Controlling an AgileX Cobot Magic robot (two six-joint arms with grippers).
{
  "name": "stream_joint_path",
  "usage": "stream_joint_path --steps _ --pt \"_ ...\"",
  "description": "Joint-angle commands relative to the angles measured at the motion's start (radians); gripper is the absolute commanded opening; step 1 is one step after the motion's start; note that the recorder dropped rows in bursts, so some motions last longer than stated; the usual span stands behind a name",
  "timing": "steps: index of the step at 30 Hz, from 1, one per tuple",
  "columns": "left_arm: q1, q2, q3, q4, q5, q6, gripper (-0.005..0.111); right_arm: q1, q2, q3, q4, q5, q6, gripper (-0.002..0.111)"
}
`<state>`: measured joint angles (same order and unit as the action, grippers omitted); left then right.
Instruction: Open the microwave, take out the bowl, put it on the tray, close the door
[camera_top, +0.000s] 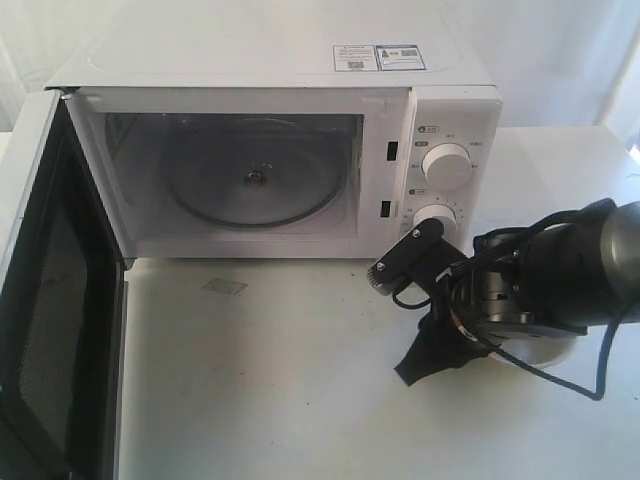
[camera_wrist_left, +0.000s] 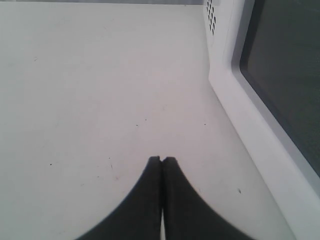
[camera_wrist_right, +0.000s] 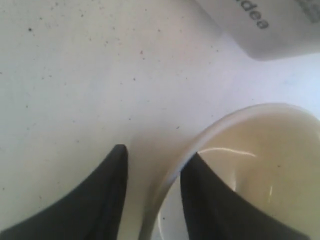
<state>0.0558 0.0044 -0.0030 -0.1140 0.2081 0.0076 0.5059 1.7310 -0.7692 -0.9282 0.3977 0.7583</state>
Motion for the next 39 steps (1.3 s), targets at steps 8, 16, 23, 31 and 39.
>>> stream_joint_path --steps 8,16,23,31,39 --pt "0.002 -0.004 0.003 -0.012 0.0 -0.008 0.0 -0.007 -0.238 -0.036 0.087 0.067 0.006 0.035" --pt "0.002 -0.004 0.003 -0.012 0.0 -0.008 0.0 -0.007 -0.433 -0.036 0.113 0.055 0.006 0.026" --pt "0.002 -0.004 0.003 -0.012 0.0 -0.008 0.0 -0.007 -0.48 -0.036 0.032 0.027 0.006 0.0" --pt "0.002 -0.004 0.003 -0.012 0.0 -0.008 0.0 -0.007 -0.48 -0.036 0.037 -0.011 0.006 0.0" --pt "0.002 -0.004 0.003 -0.012 0.0 -0.008 0.0 -0.007 -0.48 -0.036 0.068 -0.053 0.009 0.0"
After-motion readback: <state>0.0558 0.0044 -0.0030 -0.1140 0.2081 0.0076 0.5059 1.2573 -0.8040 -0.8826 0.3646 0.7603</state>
